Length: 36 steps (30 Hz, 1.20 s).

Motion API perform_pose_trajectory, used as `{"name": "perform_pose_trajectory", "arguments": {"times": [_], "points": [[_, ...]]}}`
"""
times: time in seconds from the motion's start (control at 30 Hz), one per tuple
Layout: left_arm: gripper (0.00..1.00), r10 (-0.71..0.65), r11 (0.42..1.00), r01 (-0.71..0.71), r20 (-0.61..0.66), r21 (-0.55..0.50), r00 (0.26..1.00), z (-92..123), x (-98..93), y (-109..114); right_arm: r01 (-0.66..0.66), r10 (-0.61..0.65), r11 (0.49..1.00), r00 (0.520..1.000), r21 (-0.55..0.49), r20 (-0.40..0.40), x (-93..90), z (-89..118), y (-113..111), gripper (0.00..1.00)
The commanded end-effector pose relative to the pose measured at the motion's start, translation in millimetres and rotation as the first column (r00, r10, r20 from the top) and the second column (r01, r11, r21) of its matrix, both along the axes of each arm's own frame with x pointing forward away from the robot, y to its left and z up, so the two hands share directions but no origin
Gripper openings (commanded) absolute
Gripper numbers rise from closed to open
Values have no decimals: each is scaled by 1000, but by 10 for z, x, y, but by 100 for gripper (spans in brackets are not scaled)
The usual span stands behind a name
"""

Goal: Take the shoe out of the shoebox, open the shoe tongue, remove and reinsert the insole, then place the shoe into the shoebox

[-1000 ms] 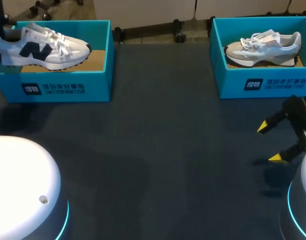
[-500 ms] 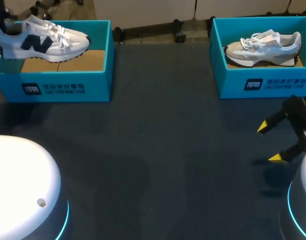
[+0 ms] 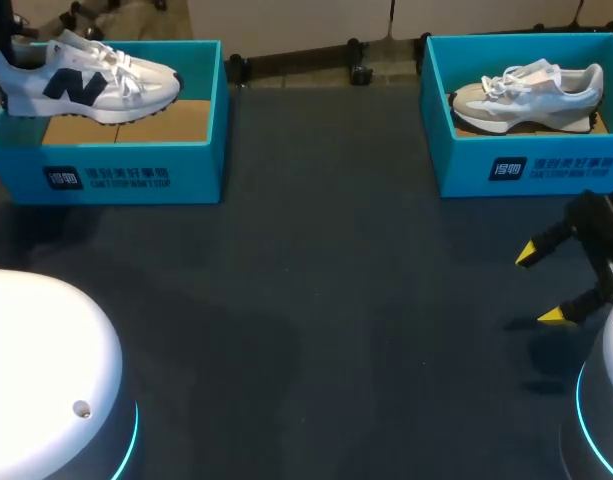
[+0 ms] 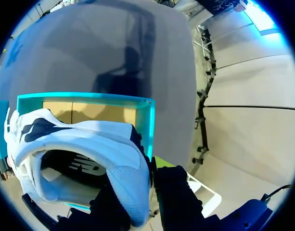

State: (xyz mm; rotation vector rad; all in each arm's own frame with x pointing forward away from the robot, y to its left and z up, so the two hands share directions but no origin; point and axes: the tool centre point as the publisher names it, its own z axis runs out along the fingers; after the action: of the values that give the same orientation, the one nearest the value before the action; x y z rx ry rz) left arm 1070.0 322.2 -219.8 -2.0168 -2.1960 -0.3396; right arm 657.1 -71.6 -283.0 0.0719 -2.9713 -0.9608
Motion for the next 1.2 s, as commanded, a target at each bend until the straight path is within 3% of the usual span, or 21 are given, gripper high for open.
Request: {"name": "perform_pose_trajectory", "arguments": {"times": [0.03, 0.3, 0.53, 0.73, 0.97, 1.2], "points": [[0, 7, 1000, -7, -7, -1, 1000, -49, 108, -18, 1, -1, 1000, 1000, -3, 2, -13, 1, 3, 100], [0, 51, 999, -51, -25, 2, 998, -257, 376, -17, 1, -1, 1000, 1000, -3, 2, -13, 1, 3, 100], [0, 61, 998, -60, -25, 6, 998, -402, 428, -19, 1, -1, 1000, 1000, -3, 2, -13, 1, 3, 100], [0, 44, 999, -45, -33, -2, 998, -513, 325, -59, 1, -1, 1000, 1000, -3, 2, -13, 1, 3, 100], [0, 13, 1000, -14, -44, -8, 999, -607, 2, -70, 1, -1, 1000, 1000, -3, 2, -13, 1, 3, 100], [0, 25, 999, -26, -71, -18, 997, -728, -137, -73, 1, -1, 1000, 1000, -3, 2, -13, 1, 3, 100]]}}
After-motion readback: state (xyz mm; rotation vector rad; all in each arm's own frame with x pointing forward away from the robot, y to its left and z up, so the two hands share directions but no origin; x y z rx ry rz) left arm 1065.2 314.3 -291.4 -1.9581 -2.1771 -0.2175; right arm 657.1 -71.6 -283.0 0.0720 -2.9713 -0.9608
